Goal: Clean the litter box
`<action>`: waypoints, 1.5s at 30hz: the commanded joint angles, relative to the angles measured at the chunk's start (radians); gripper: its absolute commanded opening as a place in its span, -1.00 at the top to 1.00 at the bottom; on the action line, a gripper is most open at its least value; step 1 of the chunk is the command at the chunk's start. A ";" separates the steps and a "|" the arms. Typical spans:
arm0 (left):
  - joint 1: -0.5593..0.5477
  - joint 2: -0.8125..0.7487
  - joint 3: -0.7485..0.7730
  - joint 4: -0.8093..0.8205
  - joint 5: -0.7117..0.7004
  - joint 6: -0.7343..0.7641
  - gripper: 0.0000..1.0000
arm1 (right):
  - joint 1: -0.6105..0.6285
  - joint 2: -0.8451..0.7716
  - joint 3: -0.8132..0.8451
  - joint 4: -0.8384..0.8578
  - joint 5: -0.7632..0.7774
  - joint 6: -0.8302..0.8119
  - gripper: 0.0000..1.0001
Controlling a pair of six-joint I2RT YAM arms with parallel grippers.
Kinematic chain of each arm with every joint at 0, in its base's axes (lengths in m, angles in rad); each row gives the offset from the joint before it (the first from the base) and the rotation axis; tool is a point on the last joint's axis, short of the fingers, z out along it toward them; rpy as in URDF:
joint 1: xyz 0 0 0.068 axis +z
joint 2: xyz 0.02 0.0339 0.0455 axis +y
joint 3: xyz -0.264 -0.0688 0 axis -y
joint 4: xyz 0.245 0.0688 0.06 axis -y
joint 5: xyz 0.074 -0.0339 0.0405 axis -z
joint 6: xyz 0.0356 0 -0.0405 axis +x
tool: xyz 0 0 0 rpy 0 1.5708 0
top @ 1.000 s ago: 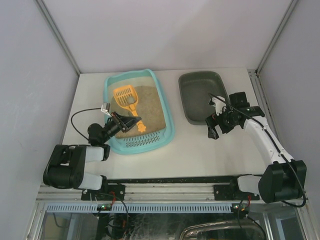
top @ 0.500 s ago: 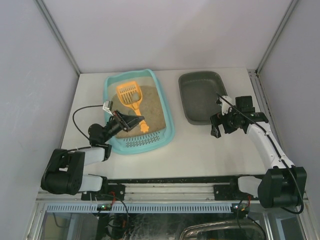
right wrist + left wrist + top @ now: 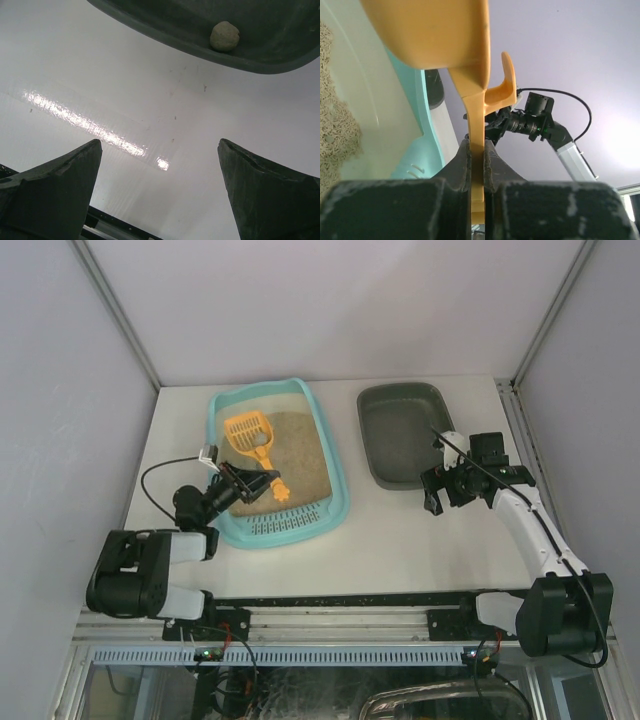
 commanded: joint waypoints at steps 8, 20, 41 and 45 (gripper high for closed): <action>-0.116 -0.212 0.253 -0.802 -0.032 0.415 0.99 | 0.009 -0.010 -0.007 0.038 0.036 -0.006 -1.00; -0.351 0.064 0.898 -1.528 -0.202 0.729 1.00 | -0.077 -0.118 -0.008 0.066 0.033 0.012 -1.00; -0.805 1.081 2.157 -2.254 -0.973 1.058 0.99 | -0.134 -0.219 -0.019 0.099 0.000 0.033 -1.00; -0.814 1.046 2.112 -2.280 -1.085 1.108 1.00 | -0.131 -0.217 -0.019 0.103 -0.002 0.030 -1.00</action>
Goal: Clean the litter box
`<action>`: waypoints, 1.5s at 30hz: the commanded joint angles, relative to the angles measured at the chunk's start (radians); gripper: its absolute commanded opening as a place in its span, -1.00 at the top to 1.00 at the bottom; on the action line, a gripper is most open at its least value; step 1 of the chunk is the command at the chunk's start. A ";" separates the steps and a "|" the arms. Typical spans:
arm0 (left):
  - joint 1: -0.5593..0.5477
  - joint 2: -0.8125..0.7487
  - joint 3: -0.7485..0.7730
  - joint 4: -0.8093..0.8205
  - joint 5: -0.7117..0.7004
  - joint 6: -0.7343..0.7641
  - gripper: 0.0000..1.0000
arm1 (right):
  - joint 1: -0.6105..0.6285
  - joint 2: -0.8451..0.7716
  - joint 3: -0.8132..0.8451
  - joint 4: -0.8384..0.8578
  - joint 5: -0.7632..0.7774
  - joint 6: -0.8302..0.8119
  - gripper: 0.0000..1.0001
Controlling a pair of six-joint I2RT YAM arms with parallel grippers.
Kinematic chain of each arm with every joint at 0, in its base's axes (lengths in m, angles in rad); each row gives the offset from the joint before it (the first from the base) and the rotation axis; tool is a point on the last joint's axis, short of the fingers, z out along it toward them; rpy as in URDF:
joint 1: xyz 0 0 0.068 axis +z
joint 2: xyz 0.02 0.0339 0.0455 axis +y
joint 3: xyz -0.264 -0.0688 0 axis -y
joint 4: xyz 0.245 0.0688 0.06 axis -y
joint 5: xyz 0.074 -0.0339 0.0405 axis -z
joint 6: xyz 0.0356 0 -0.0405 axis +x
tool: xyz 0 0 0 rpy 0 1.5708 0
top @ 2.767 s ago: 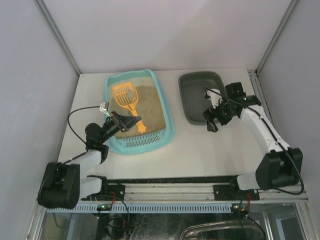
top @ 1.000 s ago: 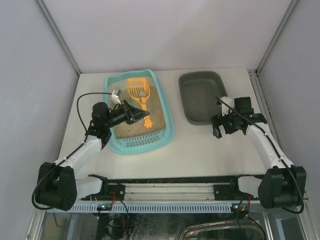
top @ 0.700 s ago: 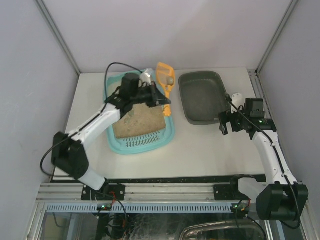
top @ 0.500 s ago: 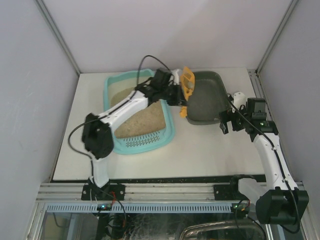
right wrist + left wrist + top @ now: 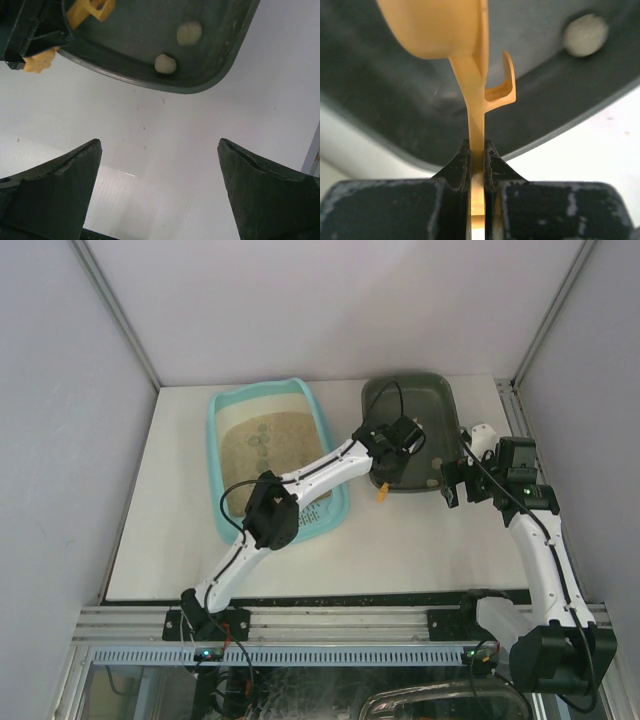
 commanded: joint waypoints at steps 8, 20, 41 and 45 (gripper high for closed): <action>0.012 -0.176 -0.036 -0.094 -0.180 0.094 1.00 | 0.003 -0.012 0.003 0.043 -0.005 0.016 -1.00; 0.207 -0.974 -0.644 -0.077 0.141 -0.152 1.00 | 0.204 0.127 0.181 0.051 -0.134 -0.073 -1.00; 0.628 -0.995 -1.016 -0.202 0.146 -0.101 1.00 | 0.432 1.226 1.262 -0.126 -0.300 -0.026 -1.00; 0.699 -0.901 -1.010 -0.149 0.283 -0.059 1.00 | 0.437 1.228 1.218 -0.113 -0.309 -0.038 -1.00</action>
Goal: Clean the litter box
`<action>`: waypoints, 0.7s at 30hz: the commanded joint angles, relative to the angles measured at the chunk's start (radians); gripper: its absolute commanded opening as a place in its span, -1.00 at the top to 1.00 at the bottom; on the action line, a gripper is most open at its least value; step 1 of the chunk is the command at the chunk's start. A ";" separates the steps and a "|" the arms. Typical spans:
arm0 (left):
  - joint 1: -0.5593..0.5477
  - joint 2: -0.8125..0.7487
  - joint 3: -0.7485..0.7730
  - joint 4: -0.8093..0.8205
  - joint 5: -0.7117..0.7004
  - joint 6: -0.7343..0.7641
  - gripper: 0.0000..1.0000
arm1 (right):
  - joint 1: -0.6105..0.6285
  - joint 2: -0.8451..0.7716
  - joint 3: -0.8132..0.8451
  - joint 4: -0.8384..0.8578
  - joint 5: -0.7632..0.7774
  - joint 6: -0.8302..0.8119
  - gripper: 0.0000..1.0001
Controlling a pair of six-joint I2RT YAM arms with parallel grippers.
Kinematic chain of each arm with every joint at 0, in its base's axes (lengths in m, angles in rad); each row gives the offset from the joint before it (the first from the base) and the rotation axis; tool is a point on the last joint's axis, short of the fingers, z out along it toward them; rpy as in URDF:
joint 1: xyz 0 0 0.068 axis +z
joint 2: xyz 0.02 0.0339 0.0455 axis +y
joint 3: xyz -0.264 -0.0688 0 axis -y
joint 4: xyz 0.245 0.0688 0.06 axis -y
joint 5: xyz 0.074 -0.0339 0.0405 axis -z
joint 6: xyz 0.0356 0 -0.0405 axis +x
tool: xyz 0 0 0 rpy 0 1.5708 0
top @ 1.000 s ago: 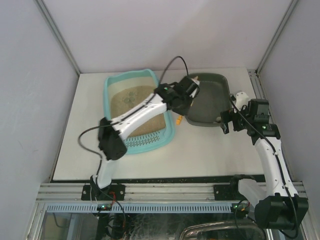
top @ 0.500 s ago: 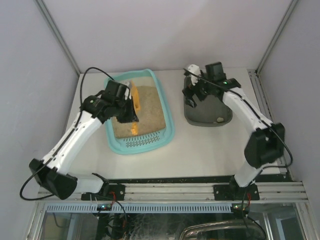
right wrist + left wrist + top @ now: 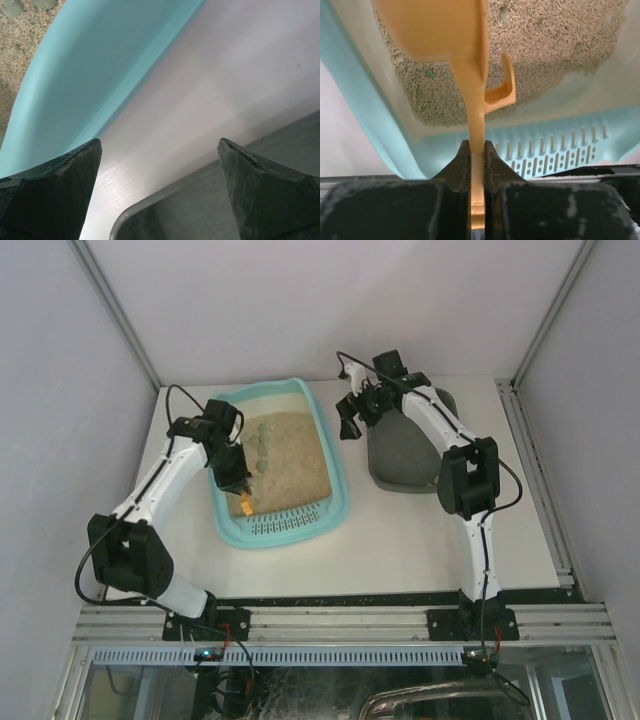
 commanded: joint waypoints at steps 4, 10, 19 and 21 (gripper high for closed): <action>0.052 0.221 0.057 0.071 0.209 0.123 1.00 | 0.009 -0.017 -0.017 -0.018 -0.066 0.017 -1.00; 0.051 0.348 0.095 0.054 0.198 0.138 0.99 | 0.010 -0.026 -0.040 -0.038 -0.083 0.025 -1.00; 0.043 0.355 0.049 0.102 0.306 0.135 1.00 | 0.009 -0.054 -0.111 0.000 -0.103 0.047 -1.00; 0.024 0.352 0.054 0.107 0.332 0.135 1.00 | 0.011 -0.055 -0.110 0.001 -0.106 0.057 -1.00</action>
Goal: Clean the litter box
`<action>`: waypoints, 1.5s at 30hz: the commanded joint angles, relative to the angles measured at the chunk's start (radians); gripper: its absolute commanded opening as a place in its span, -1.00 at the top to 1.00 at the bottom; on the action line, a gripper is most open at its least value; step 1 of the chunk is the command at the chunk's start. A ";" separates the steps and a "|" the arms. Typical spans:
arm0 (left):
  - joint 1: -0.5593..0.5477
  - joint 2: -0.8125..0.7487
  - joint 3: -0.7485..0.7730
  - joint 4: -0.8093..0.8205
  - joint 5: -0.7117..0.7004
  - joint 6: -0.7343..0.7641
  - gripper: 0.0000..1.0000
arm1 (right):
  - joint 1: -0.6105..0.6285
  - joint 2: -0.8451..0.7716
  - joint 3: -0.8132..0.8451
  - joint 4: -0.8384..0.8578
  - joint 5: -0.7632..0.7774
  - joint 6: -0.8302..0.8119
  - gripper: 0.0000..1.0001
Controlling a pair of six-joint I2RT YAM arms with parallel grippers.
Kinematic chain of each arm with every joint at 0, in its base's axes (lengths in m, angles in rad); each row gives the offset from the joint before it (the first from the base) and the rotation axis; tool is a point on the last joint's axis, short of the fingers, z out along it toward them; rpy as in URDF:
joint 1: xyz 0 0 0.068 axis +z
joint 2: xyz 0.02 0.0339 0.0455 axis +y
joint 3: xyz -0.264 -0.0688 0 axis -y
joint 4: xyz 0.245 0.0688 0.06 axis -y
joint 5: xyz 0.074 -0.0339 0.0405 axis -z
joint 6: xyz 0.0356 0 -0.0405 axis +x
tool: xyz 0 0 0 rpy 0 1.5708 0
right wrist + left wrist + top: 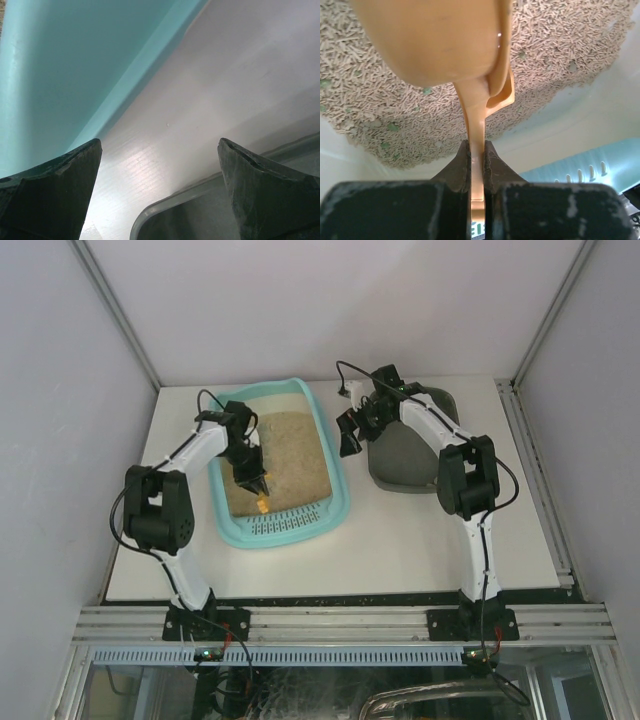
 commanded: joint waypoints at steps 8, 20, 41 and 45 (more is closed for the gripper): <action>-0.100 0.000 0.037 0.000 0.259 0.052 0.99 | 0.013 -0.058 0.020 -0.048 -0.085 -0.031 -1.00; -0.103 0.121 0.048 0.073 0.251 0.091 0.99 | 0.019 -0.103 -0.069 -0.031 -0.151 -0.059 -1.00; -0.038 -0.050 -0.135 0.454 0.569 -0.012 0.99 | -0.001 -0.148 -0.130 -0.005 -0.108 -0.055 -0.99; -0.017 -0.073 -0.191 0.520 0.593 -0.042 1.00 | -0.004 -0.163 -0.140 -0.008 -0.106 -0.061 -1.00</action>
